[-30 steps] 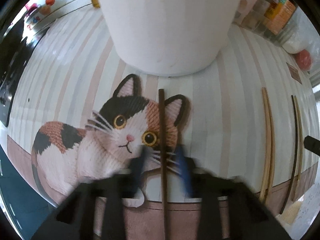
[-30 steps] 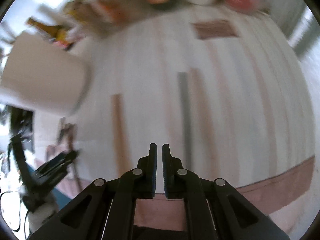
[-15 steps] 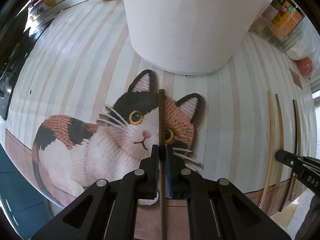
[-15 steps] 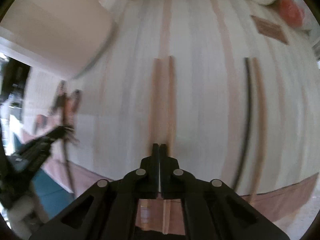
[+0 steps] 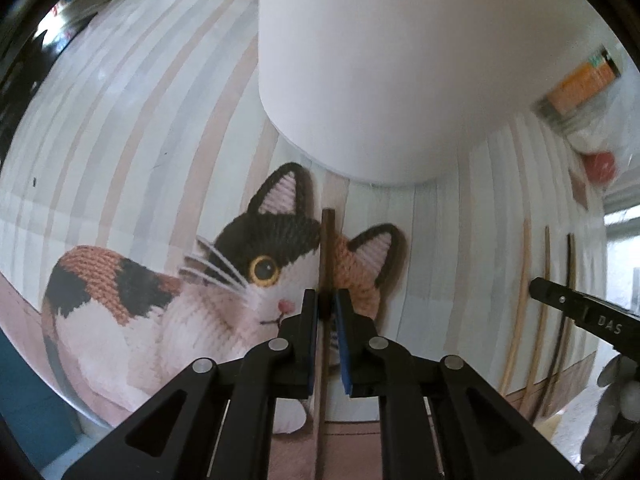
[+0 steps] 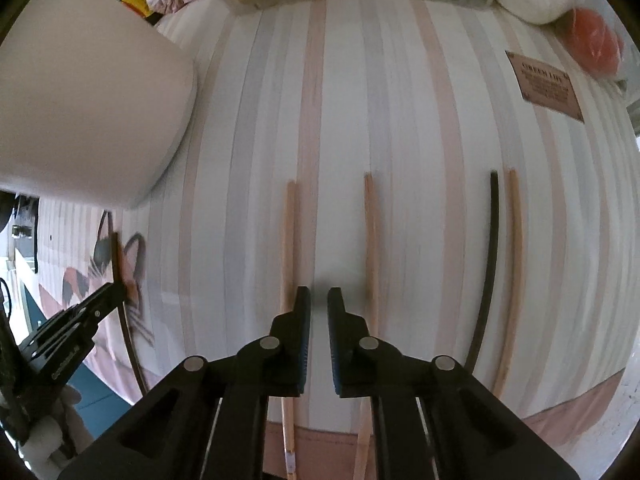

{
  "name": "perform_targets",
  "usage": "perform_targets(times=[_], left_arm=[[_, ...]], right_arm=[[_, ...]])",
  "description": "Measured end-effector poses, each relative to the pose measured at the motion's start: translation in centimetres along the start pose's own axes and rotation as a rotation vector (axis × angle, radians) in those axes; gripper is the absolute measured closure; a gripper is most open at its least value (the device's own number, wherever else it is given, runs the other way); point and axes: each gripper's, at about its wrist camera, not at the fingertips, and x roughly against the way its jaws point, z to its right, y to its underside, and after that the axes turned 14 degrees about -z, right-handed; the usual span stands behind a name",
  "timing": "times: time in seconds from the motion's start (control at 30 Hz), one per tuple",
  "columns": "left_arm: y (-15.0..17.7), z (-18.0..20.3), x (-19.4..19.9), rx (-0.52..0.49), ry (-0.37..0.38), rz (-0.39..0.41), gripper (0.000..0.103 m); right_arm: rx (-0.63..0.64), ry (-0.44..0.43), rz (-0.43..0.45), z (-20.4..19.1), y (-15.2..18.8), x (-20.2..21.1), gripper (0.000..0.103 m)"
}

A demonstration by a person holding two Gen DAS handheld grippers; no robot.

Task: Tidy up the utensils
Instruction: 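Lift the dark chopstick with the left tool while the right tool grasps a light chopstick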

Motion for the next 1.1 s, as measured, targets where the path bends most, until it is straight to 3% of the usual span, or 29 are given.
perform_targets(times=[0.1,0.17,0.4,0.57,0.87,1.03,1.1], left_arm=[[-0.8,-0.4,0.3,-0.002,0.007,-0.006,0.094],[-1.4,-0.7,0.6,-0.015,-0.004,-0.006,0.094],[-2.4,0.3,0.8,-0.055,-0.074,0.006,0.099],[-1.6,0.1,2.6,-0.032,-0.078,0.054,0.099],[0.8,-0.6,9.5,-0.039,-0.057,0.204,0.099],[1.4,-1.0,11.5,-0.037,-0.051,0.251,0.099],[1.8,-0.7,12.0,-0.032,-0.053,0.263,0.099]], right_arm=[[-0.012,-0.017,0.0,0.1,-0.5,0.0,0.094],[-0.008,0.001,0.001,-0.1,-0.8,-0.2,0.103],[-0.004,-0.036,0.005,2.0,-0.6,0.8,0.103],[-0.007,-0.099,0.05,2.8,0.1,2.1,0.103],[0.007,-0.176,0.145,4.9,1.7,6.5,0.103],[-0.001,-0.181,0.082,4.3,0.1,5.4,0.103],[0.004,-0.14,0.051,3.8,-0.6,4.4,0.102]])
